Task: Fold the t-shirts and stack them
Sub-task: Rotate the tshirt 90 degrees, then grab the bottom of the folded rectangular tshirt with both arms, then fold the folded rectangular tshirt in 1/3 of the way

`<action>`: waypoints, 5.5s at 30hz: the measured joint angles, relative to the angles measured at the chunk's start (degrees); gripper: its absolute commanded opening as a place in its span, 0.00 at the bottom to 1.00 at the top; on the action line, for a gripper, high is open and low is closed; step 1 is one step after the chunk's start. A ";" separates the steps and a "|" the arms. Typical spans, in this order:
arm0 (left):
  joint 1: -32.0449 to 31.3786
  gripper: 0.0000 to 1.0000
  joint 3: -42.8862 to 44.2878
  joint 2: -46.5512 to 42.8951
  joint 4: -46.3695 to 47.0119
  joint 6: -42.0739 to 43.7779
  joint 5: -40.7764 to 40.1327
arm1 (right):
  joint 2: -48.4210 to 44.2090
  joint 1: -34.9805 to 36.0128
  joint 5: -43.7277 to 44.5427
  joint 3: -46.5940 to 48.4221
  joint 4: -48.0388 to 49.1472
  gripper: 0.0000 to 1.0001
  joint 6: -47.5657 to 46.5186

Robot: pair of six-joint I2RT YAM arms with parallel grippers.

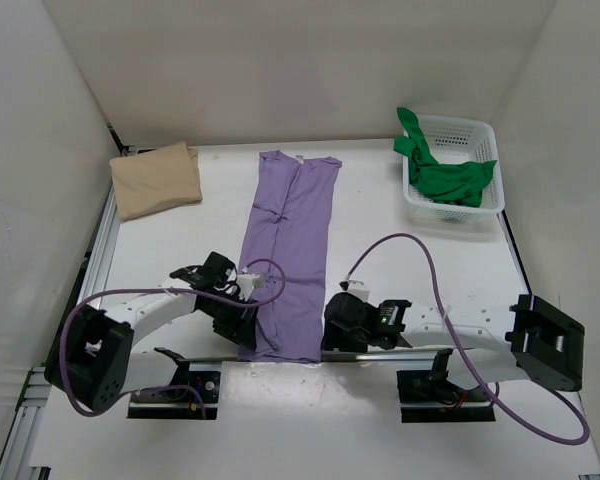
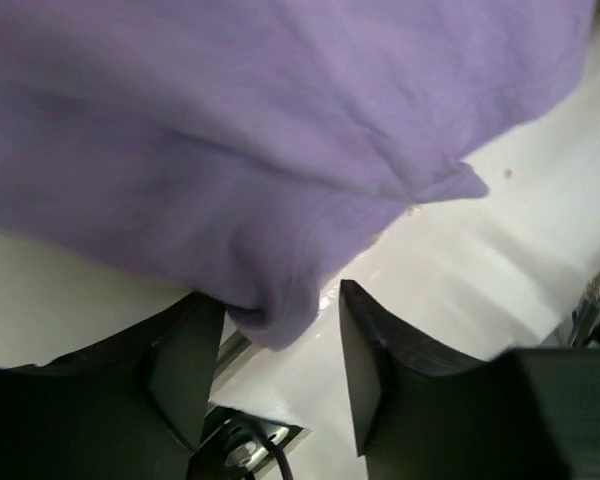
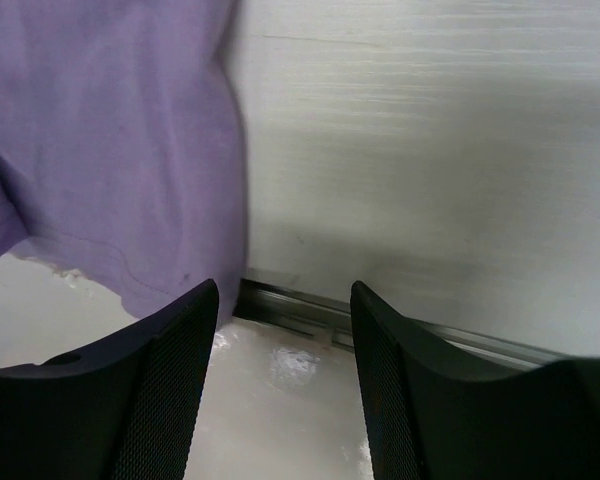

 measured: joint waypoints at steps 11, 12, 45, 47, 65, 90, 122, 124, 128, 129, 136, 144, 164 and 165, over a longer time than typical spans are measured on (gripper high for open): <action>-3.06 0.10 -2.75 2.40 2.10 -0.68 3.13 | 3.93 0.00 -6.40 0.24 9.18 0.60 -1.68; -3.08 0.10 -2.80 2.40 2.05 -0.68 3.21 | 4.59 0.00 -7.17 0.39 10.05 0.58 -1.73; -1.60 0.10 19.65 -4.46 -11.43 1.68 -12.07 | 5.90 -8.85 -6.23 24.28 -10.23 0.00 -13.46; 1.36 0.10 24.87 -1.62 -11.21 1.70 -12.26 | 6.45 -14.14 -6.38 26.01 -11.21 0.00 -16.06; 11.26 0.10 59.06 37.24 -7.96 1.68 -12.94 | 38.05 -39.82 -20.48 53.99 -13.55 0.00 -35.43; 13.25 0.19 66.66 40.17 -6.60 1.92 -22.05 | 41.70 -42.18 -20.33 61.13 -14.86 0.20 -37.13; -1.75 0.26 79.06 58.80 -8.41 1.99 -28.17 | 36.50 -38.34 -31.30 33.09 1.38 0.00 -16.85; -1.70 0.31 79.34 58.77 -8.28 2.01 -28.37 | 36.57 -38.38 -31.21 32.83 0.98 0.00 -16.94; -1.70 0.32 80.50 58.97 -8.61 2.05 -29.57 | 36.63 -38.38 -31.08 32.22 0.87 0.00 -17.03; -1.66 0.34 81.53 59.32 -8.68 2.08 -30.16 | 36.68 -38.38 -31.08 32.04 0.83 0.00 -17.03; 0.96 0.43 94.79 66.36 -7.87 2.21 -32.46 | 36.79 -38.38 -31.06 31.80 0.61 0.00 -17.33; 9.29 0.63 94.57 65.02 -6.93 2.10 -32.48 | 36.52 -38.38 -30.25 31.78 -0.98 0.21 -20.17; 14.78 0.67 54.21 45.03 -12.59 1.95 -14.14 | 36.92 -38.40 -35.36 33.11 -1.11 0.60 -22.93; 14.82 0.67 54.18 44.96 -12.39 1.92 -14.03 | 37.24 -38.40 -35.71 33.40 -0.74 0.58 -22.71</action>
